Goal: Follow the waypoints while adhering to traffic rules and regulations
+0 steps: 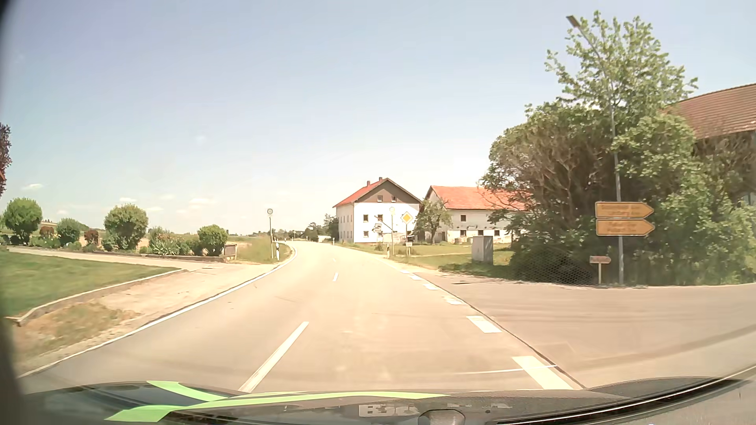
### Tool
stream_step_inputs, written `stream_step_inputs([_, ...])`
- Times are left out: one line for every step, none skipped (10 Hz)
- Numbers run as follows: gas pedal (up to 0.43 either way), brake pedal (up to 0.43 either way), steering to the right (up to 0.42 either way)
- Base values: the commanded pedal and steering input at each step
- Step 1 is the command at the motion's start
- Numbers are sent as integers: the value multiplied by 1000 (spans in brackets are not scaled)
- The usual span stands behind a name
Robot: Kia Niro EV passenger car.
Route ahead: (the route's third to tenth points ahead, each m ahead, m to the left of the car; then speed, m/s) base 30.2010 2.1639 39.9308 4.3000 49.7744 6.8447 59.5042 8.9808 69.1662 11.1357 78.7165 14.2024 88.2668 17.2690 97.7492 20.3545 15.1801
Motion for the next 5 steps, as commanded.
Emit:
stream_step_inputs([209, 0, -40])
stream_step_inputs([209, 0, -39])
stream_step_inputs([209, 0, -38])
stream_step_inputs([209, 0, -38])
stream_step_inputs([209, 0, -37])
